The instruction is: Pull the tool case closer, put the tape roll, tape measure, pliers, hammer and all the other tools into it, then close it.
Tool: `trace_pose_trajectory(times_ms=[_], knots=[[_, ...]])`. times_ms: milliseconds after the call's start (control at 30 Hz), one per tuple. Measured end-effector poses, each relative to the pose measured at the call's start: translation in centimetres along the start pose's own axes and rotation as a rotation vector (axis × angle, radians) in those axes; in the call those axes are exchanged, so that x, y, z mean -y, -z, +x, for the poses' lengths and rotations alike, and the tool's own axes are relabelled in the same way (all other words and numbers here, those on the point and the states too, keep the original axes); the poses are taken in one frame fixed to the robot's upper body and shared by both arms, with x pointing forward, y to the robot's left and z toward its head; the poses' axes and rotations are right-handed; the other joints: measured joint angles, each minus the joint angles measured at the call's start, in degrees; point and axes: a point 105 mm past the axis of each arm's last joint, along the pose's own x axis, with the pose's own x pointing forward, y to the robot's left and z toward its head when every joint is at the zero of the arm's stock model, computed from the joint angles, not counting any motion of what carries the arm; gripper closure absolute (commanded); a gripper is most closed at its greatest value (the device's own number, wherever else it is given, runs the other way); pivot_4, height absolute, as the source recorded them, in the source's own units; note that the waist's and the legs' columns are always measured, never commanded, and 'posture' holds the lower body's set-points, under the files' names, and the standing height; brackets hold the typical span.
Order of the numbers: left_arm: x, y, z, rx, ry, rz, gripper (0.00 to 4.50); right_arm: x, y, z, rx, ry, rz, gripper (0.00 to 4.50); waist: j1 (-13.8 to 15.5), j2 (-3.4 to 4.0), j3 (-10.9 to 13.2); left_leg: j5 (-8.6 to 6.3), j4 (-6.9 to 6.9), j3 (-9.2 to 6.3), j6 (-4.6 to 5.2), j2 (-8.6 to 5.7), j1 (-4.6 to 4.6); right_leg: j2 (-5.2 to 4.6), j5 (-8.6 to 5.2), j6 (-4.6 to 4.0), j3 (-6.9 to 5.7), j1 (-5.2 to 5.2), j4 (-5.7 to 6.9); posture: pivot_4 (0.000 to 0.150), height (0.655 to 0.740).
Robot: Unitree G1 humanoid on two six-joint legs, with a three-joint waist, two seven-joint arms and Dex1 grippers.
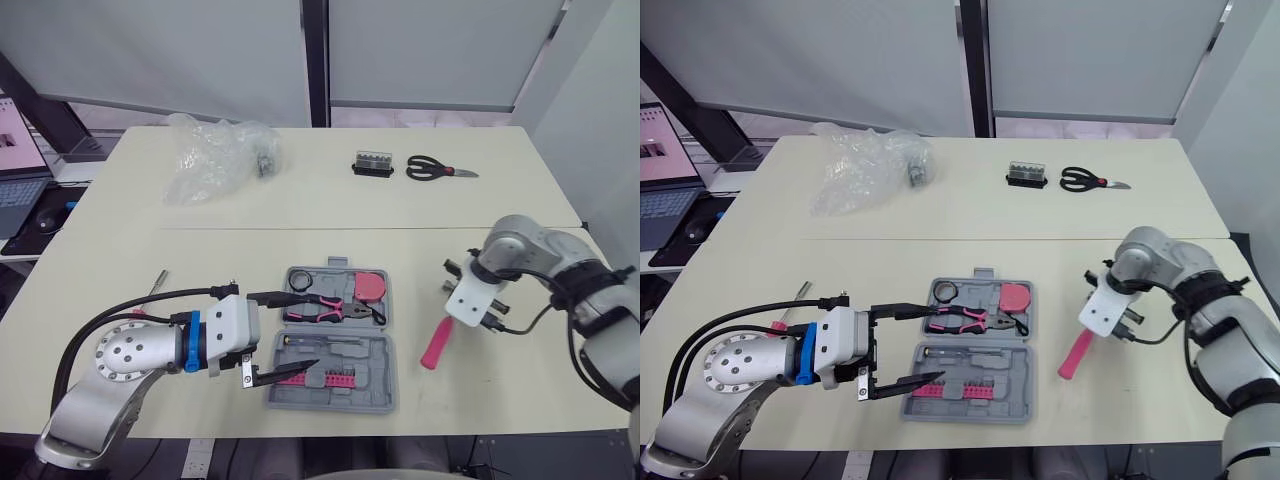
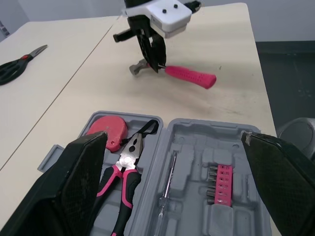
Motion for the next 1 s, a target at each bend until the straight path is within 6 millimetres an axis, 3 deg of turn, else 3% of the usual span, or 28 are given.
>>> trace_pose_trajectory(times_ms=[100,300,533,800,1000], knots=[[-0.4,0.2,0.1,0.004,-0.003,0.002,0.0,-2.2,-0.1,-0.9,0.084,0.034,0.294,4.28,0.3,0.01,0.0,0.0,-0.03,-0.01,0.0,0.01,-0.02,0.0,0.0,0.0,0.01,0.0,-0.02,0.15,0.74],[-0.3,0.1,0.7,0.025,0.02,0.005,0.0,-3.4,-2.4,-0.9,0.299,0.107,0.863,4.28,0.1,0.03,0.0,0.0,-0.05,0.04,0.0,0.01,-0.01,0.02,0.0,0.0,0.07,-0.02,-0.02,0.15,0.74],[-0.3,-0.4,1.2,0.066,0.018,0.003,0.0,-5.5,-2.4,-1.1,0.389,0.222,1.465,4.28,0.5,0.0,0.0,0.0,-0.07,0.04,0.0,-0.02,-0.07,0.01,-0.01,0.02,0.04,-0.07,-0.1,0.15,0.74],[-0.4,-1.6,1.8,0.115,0.034,0.014,0.0,-4.9,-1.6,1.0,0.395,0.367,1.814,4.28,0.2,-0.02,0.0,0.0,-0.1,0.04,0.0,-0.01,-0.17,0.08,-0.01,0.04,0.06,-0.2,-0.1,0.15,0.74],[-0.7,-2.6,2.3,0.14,0.039,0.013,0.0,-2.5,-1.6,3.0,0.418,0.488,1.976,4.28,0.3,-0.03,0.0,0.0,-0.09,0.01,-0.01,-0.02,-0.49,0.08,0.0,0.05,0.04,-0.49,-0.09,0.15,0.74]])
